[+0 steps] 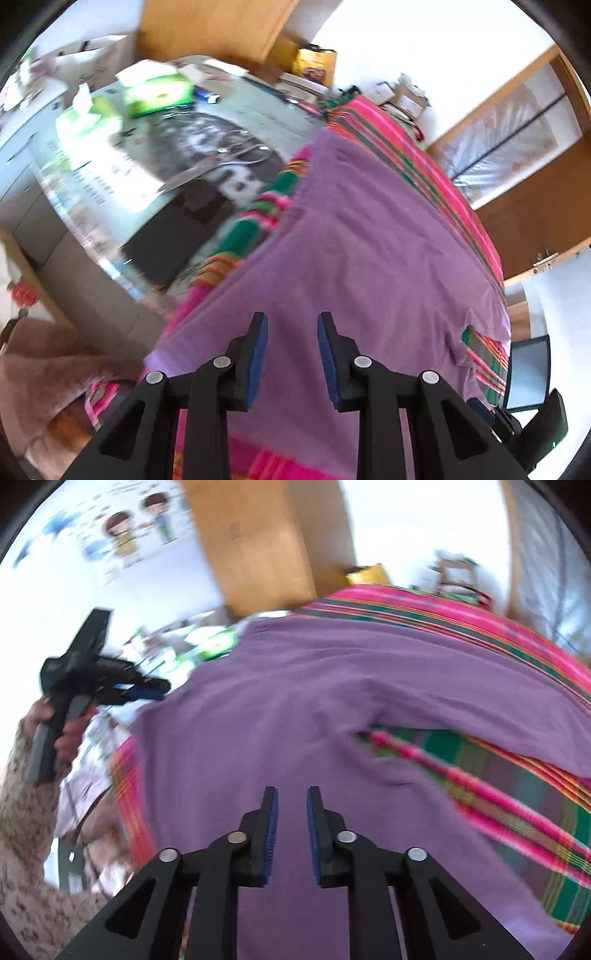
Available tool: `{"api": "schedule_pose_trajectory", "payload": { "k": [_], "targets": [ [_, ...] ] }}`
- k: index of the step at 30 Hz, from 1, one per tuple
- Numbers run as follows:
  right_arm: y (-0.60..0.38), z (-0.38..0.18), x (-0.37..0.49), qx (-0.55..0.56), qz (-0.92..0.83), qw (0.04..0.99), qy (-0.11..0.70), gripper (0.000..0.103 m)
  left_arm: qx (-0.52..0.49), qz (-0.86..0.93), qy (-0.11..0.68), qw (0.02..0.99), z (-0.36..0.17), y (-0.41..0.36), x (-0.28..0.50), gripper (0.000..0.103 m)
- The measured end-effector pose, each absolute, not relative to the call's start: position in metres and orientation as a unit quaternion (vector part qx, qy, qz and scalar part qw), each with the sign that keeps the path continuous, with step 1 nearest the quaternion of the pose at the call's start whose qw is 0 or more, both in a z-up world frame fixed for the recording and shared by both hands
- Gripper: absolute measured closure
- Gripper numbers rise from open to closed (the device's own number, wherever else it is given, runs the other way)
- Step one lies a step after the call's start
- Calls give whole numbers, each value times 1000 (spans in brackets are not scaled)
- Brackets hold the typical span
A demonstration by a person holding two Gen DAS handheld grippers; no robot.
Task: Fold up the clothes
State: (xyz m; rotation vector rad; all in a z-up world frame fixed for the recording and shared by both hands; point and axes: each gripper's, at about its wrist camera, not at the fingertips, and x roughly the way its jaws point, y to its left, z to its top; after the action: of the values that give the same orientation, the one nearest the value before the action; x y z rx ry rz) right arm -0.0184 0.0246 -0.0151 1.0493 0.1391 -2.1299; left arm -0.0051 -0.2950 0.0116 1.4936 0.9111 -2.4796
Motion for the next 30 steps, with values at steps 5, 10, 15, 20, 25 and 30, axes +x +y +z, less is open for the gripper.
{"api": "schedule_pose_trajectory", "payload": {
  "k": [5,10,15,20,25,30],
  "targets": [
    [-7,-21,9,399,-811,418,90,72,487,-804,336,65,2,-311,29,75],
    [-30,-31,27,400,-795,440,122,72,491,-786,369,64,-10,-314,41,74],
    [-36,-38,38,403,-788,443,142,72,494,-781,376,66,-14,-315,42,74],
    [-40,-46,28,424,-783,439,116,72,496,-786,364,68,-15,-311,41,74],
    [-54,-52,37,415,-779,450,137,69,495,-792,350,68,-14,-309,44,74],
    [-58,-49,38,417,-769,463,143,68,503,-796,328,76,-11,-304,43,74]
  ]
}}
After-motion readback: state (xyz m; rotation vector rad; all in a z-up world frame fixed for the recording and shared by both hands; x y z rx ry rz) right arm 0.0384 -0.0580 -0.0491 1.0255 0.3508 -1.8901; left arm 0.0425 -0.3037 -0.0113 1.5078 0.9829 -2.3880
